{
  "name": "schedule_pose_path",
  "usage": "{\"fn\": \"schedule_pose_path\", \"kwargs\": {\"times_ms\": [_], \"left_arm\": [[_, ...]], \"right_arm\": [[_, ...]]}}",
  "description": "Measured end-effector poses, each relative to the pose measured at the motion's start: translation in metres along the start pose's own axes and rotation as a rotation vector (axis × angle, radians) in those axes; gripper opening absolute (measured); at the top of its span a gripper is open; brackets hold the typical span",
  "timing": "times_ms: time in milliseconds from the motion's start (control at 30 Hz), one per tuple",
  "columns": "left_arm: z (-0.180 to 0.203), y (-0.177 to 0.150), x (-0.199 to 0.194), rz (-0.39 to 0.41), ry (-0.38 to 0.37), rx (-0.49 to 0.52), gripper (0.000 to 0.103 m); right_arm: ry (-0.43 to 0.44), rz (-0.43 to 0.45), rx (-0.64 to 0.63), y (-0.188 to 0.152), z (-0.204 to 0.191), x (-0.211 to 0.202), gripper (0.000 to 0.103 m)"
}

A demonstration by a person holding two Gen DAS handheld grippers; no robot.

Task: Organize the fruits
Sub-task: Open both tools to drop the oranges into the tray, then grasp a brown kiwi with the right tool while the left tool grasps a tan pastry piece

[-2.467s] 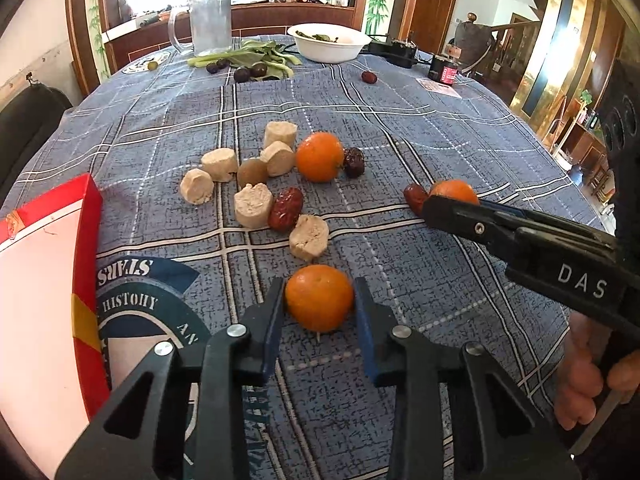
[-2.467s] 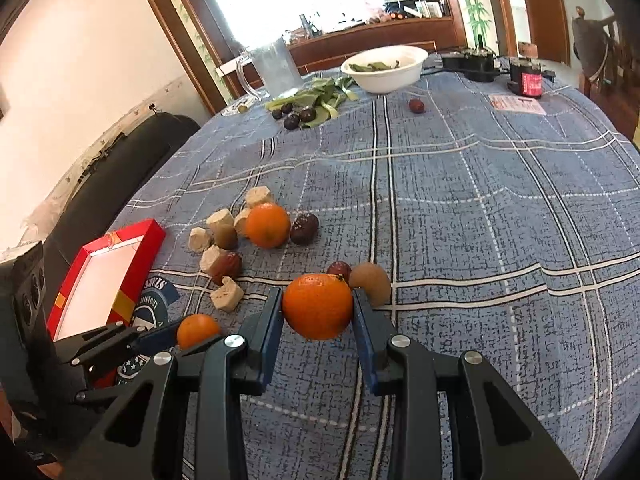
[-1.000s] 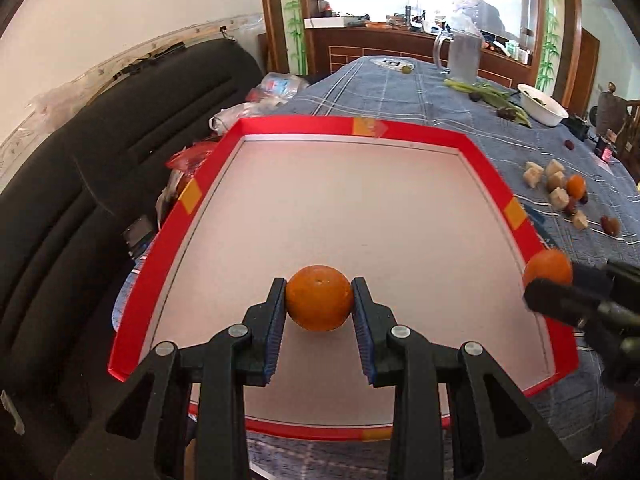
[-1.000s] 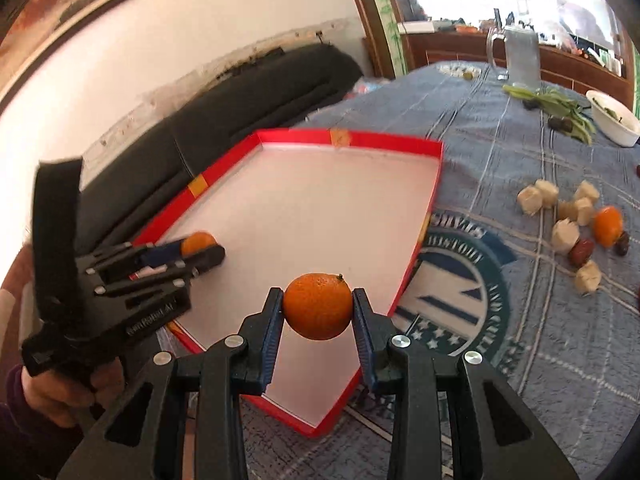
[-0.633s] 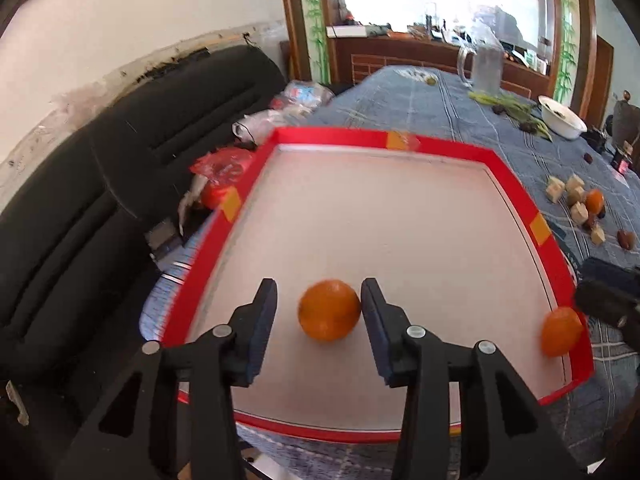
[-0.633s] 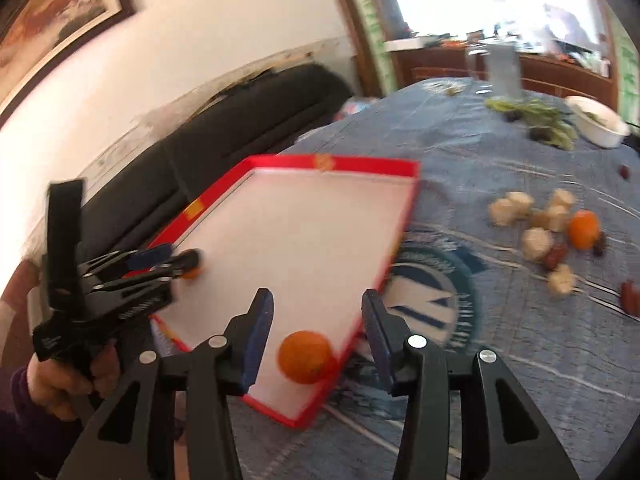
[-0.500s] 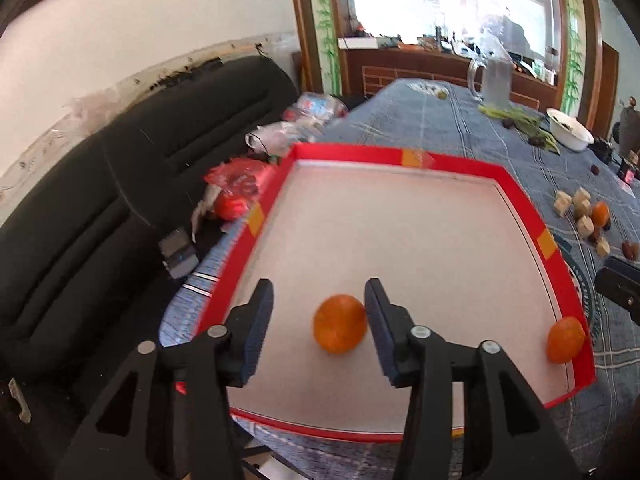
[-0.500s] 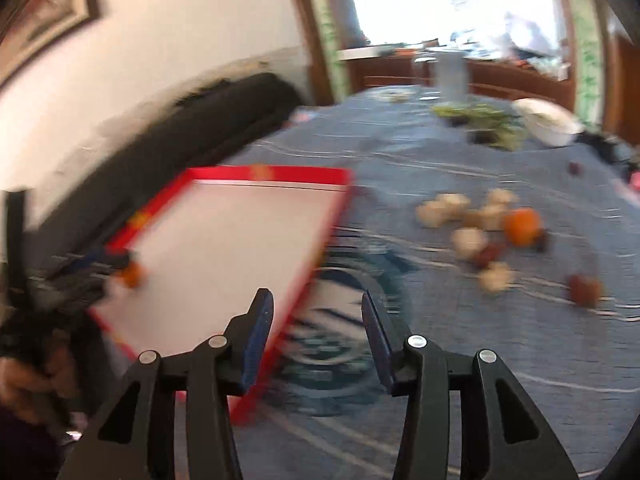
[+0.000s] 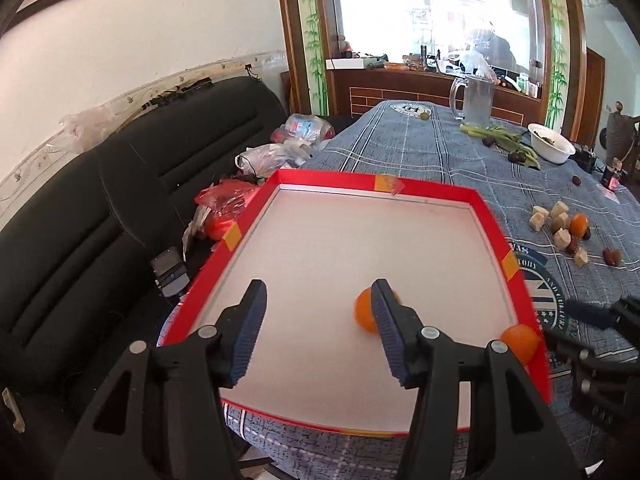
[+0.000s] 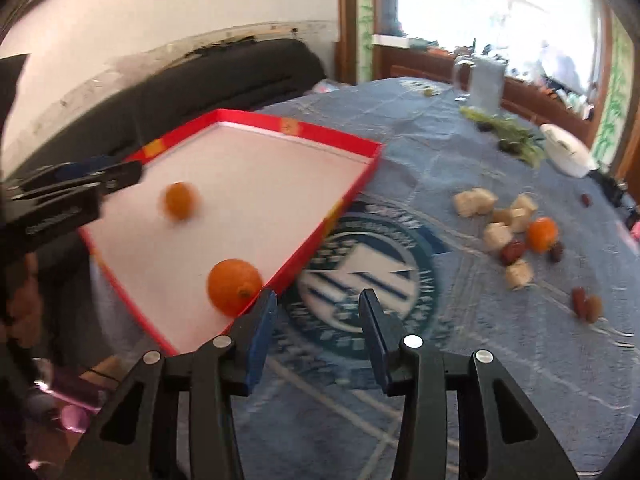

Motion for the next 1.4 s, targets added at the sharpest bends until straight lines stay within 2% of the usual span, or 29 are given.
{"fn": "schedule_pose_path", "kwargs": {"times_ms": [133, 233, 367, 500, 633, 700, 833, 967, 1033, 1167, 1400], "left_arm": [[0.001, 0.004, -0.003, 0.007, 0.001, -0.01, 0.056], [0.01, 0.007, -0.006, 0.012, -0.022, -0.005, 0.056], [0.051, 0.011, -0.01, 0.014, -0.126, 0.054, 0.058], [0.109, 0.011, -0.008, -0.005, -0.257, 0.131, 0.062], [0.174, 0.009, -0.002, -0.046, -0.395, 0.208, 0.062], [0.198, 0.01, 0.003, -0.06, -0.432, 0.235, 0.062], [0.24, 0.009, 0.018, -0.112, -0.499, 0.255, 0.062], [0.262, 0.003, 0.034, -0.163, -0.523, 0.272, 0.06], [0.27, 0.001, 0.043, -0.194, -0.536, 0.276, 0.054], [0.285, -0.004, 0.057, -0.241, -0.553, 0.287, 0.053], [0.306, -0.006, 0.083, -0.31, -0.584, 0.266, 0.053]], "right_arm": [[0.017, 0.05, -0.028, 0.004, -0.005, -0.011, 0.043], [0.005, 0.09, 0.026, 0.016, 0.019, -0.021, 0.043], [-0.057, 0.112, 0.153, 0.022, 0.088, -0.034, 0.043], [-0.121, 0.084, 0.274, 0.008, 0.165, -0.043, 0.043], [-0.178, 0.0, 0.355, -0.016, 0.232, -0.036, 0.043], [-0.181, -0.04, 0.381, -0.023, 0.248, -0.028, 0.043], [-0.19, -0.098, 0.384, -0.032, 0.262, -0.011, 0.037], [-0.202, -0.094, 0.362, -0.031, 0.262, -0.003, 0.03], [-0.197, -0.1, 0.37, -0.033, 0.263, 0.002, 0.03], [-0.162, -0.125, 0.376, -0.038, 0.262, 0.012, 0.03], [-0.113, -0.11, 0.394, -0.037, 0.264, 0.011, 0.03]]}}
Point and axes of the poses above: each gripper's, at about its wrist camera, not at the fingertips, and x roughly the way its jaws point, z to its right, y to its top, the point moved 9 cm from there along x, roughly the way its jaws point, and after that the axes turned 8 degrees about -y, right-handed, at the moved point
